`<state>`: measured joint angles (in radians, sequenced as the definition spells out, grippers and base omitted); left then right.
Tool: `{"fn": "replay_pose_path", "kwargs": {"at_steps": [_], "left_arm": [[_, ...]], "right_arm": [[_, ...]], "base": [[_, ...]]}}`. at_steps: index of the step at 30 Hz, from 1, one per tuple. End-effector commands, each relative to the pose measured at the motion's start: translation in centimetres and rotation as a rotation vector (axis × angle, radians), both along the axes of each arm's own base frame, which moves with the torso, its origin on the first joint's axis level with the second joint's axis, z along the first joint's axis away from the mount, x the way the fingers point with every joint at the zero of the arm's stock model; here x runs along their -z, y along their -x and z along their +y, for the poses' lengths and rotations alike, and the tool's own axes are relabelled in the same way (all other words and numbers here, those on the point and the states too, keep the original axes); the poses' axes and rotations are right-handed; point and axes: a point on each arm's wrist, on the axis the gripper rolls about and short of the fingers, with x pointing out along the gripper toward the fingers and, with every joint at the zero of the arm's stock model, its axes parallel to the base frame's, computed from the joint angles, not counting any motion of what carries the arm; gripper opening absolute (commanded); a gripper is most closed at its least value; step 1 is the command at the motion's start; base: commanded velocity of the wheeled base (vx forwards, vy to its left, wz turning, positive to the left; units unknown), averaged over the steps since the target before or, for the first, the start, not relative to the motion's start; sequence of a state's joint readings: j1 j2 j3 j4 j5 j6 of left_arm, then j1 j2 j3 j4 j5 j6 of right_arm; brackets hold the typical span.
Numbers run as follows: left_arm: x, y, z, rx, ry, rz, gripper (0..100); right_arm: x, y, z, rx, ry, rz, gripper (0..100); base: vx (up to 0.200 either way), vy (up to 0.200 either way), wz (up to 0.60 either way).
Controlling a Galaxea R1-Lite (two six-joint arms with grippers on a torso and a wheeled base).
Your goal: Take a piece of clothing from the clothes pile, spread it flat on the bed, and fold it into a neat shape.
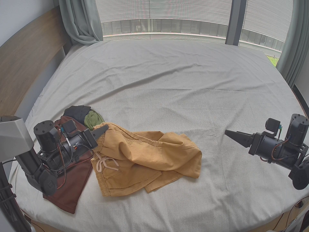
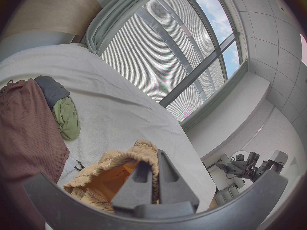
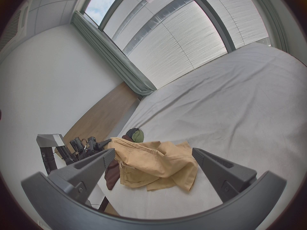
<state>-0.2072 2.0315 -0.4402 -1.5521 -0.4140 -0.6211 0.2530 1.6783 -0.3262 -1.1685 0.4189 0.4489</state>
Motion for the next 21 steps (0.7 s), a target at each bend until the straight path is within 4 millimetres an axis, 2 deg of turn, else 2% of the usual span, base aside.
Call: {"fn": "replay_pose_path", "kwargs": {"at_steps": [1,6,12,21], "left_arm": [[0.1,0.0,0.0,-0.002,-0.001,0.004,0],[0.1,-0.1,0.1,-0.003,0.0,0.002,0],[0.1,-0.1,0.1,-0.003,0.001,0.003,0],[0.2,-0.1,0.1,-0.003,-0.001,0.005,0]], "right_arm": [[2.0,-1.2,0.3,0.0,0.016,0.066,100],[3.2,-1.8,0.5,-0.002,0.023,0.081,100],[6.8,-3.6,0.9,0.006,0.028,0.111,100],[9.8,-4.6,1.3,0.0,0.033,0.128,100]], "base": [[0.0,0.0,0.0],[0.0,0.0,0.0],[0.0,0.0,0.0],[0.0,0.0,0.0]]}}
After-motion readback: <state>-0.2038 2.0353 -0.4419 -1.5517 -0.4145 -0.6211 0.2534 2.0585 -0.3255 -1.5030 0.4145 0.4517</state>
